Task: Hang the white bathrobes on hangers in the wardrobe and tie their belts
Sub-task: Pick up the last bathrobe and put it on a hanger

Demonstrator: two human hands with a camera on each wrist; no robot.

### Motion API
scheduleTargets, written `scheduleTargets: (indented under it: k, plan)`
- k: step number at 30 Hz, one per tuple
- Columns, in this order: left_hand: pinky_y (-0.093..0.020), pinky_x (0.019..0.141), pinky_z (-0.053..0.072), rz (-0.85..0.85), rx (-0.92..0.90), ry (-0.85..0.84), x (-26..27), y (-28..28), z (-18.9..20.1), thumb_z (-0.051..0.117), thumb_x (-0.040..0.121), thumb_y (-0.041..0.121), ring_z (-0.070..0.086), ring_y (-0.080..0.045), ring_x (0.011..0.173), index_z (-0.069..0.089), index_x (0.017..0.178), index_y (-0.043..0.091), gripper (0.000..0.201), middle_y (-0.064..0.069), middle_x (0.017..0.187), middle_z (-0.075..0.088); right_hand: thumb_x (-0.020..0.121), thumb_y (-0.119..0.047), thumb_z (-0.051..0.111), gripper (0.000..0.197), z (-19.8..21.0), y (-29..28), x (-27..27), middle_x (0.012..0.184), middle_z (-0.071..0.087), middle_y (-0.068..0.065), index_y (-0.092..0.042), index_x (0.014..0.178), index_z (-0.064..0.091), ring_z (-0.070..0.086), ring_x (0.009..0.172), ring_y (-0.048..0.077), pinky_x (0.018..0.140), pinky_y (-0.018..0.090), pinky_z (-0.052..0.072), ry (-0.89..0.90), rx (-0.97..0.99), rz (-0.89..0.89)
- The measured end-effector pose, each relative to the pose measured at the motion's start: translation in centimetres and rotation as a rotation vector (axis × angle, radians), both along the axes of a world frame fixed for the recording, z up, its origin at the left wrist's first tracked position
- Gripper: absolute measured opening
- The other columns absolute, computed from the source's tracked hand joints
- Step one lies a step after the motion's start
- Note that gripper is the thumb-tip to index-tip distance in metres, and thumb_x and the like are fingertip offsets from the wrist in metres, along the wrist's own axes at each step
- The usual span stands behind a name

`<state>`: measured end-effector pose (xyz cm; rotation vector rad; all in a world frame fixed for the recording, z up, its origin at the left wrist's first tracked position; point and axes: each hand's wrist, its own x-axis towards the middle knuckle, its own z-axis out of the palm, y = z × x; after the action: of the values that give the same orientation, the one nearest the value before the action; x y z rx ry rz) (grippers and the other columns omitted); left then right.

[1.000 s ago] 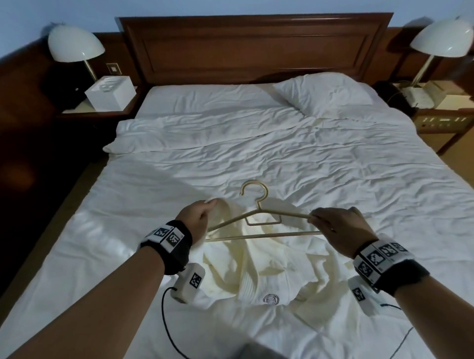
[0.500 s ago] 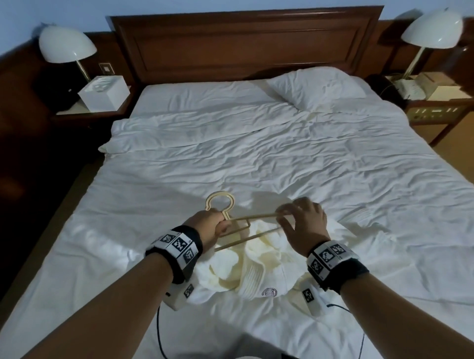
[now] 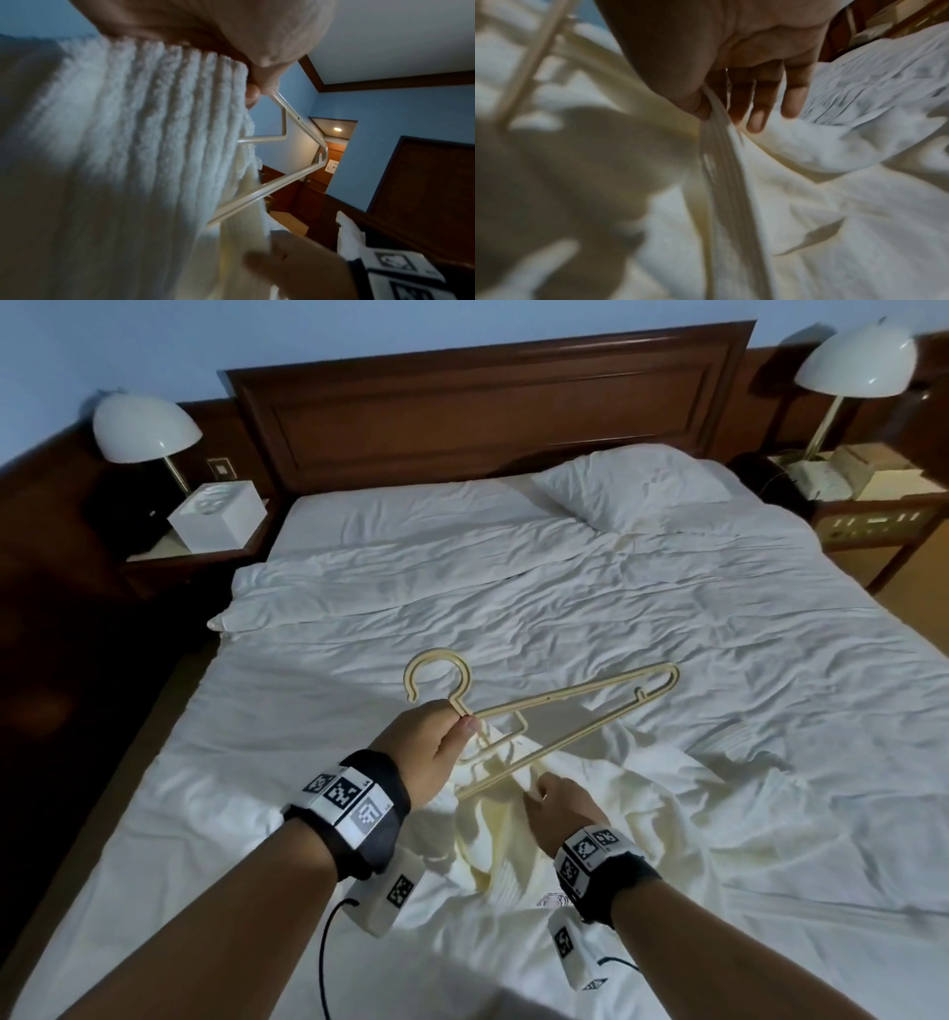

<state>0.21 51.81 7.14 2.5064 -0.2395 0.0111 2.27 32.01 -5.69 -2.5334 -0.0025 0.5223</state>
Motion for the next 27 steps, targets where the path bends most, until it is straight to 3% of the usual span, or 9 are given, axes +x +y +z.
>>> scheduleTargets:
  k: [5, 7, 9, 12, 14, 16, 21, 24, 27]
  plan:
    - [-0.028, 0.072, 0.039, -0.106, 0.124, 0.072, -0.7, 2.8, -1.1, 0.034, 0.098, 0.044, 0.050, -0.013, 0.074, 0.048, 0.080, 0.019, 0.035, 0.007, 0.080, 0.049, 0.088, -0.044, 0.055, 0.031, 0.3, -4.5, 1.1, 0.107, 0.065, 0.007, -0.018, 0.105, 0.060, 0.062, 0.102, 0.031, 0.080, 0.032, 0.046, -0.116, -0.067, -0.145]
    - [-0.025, 0.072, 0.036, -0.168, 0.212, 0.069, -1.1, 4.2, -2.0, 0.021, 0.091, 0.060, 0.046, -0.010, 0.073, 0.046, 0.078, 0.024, 0.045, 0.011, 0.081, 0.044, 0.083, -0.037, 0.063, 0.019, 1.2, -7.0, 1.1, 0.091, 0.064, 0.007, -0.019, 0.089, 0.059, 0.063, 0.091, 0.032, 0.069, 0.030, 0.042, -0.159, 0.022, -0.246]
    - [-0.030, 0.075, 0.042, -0.187, 0.365, 0.113, -1.4, 5.3, -2.7, 0.014, 0.087, 0.068, 0.050, -0.012, 0.076, 0.050, 0.080, 0.024, 0.057, 0.008, 0.087, 0.046, 0.076, -0.021, 0.066, 0.025, 2.0, -9.3, 1.7, 0.070, 0.052, 0.003, -0.016, 0.069, 0.044, 0.055, 0.073, 0.031, 0.055, 0.031, 0.033, -0.219, 0.045, -0.253]
    - [-0.032, 0.080, 0.049, -0.138, 0.573, 0.212, -1.5, 5.1, -3.0, 0.028, 0.098, 0.051, 0.059, -0.022, 0.090, 0.060, 0.100, 0.021, 0.045, -0.001, 0.105, 0.060, 0.070, -0.005, 0.066, 0.037, 4.2, -10.9, 2.9, 0.060, 0.041, 0.003, -0.015, 0.062, 0.031, 0.040, 0.058, 0.026, 0.049, 0.032, 0.026, -0.415, 0.076, -0.268]
    - [-0.035, 0.087, 0.049, -0.075, 0.586, 0.166, -1.2, 4.1, -3.1, 0.033, 0.100, 0.042, 0.058, -0.027, 0.102, 0.059, 0.112, 0.019, 0.037, -0.004, 0.124, 0.054, 0.070, -0.001, 0.061, 0.033, 6.4, -10.4, 3.1, 0.058, 0.038, 0.004, -0.014, 0.063, 0.031, 0.033, 0.055, 0.024, 0.048, 0.031, 0.025, -0.511, 0.130, -0.313]
    - [-0.034, 0.085, 0.047, 0.024, 0.526, 0.136, -0.7, 3.3, -3.0, 0.034, 0.100, 0.040, 0.056, -0.027, 0.100, 0.059, 0.115, 0.017, 0.037, -0.007, 0.126, 0.050, 0.071, -0.004, 0.059, 0.029, 8.1, -9.0, 2.4, 0.056, 0.038, 0.002, -0.015, 0.064, 0.033, 0.033, 0.054, 0.021, 0.048, 0.030, 0.025, -0.507, 0.194, -0.263]
    - [-0.029, 0.063, 0.042, 0.090, 0.214, 0.057, 0.0, 2.6, -3.4, 0.044, 0.096, 0.042, 0.054, -0.020, 0.069, 0.062, 0.081, 0.012, 0.038, 0.000, 0.076, 0.056, 0.078, -0.029, 0.066, 0.020, 6.9, -5.9, -1.9, 0.074, 0.051, -0.011, -0.030, 0.073, 0.046, 0.048, 0.067, 0.005, 0.065, 0.022, 0.039, -0.106, 0.027, 0.442]
    - [-0.012, 0.058, 0.034, 0.012, 0.147, 0.067, -0.7, 1.6, -3.6, 0.053, 0.095, 0.036, 0.046, -0.008, 0.063, 0.063, 0.080, 0.011, 0.031, 0.009, 0.068, 0.046, 0.079, -0.038, 0.067, 0.022, 5.7, -4.5, -2.5, 0.097, 0.046, -0.010, -0.031, 0.095, 0.053, 0.050, 0.084, 0.005, 0.077, 0.023, 0.043, -0.427, 0.199, 0.340]
    - [-0.011, 0.059, 0.032, -0.017, 0.075, 0.027, -1.5, 0.4, -3.8, 0.057, 0.093, 0.028, 0.047, -0.009, 0.064, 0.067, 0.083, 0.012, 0.021, 0.013, 0.068, 0.044, 0.079, -0.047, 0.064, 0.043, 6.0, -2.9, -1.8, 0.121, 0.043, 0.000, -0.028, 0.117, 0.059, 0.047, 0.112, 0.018, 0.095, 0.030, 0.040, -0.623, 0.211, 0.356]
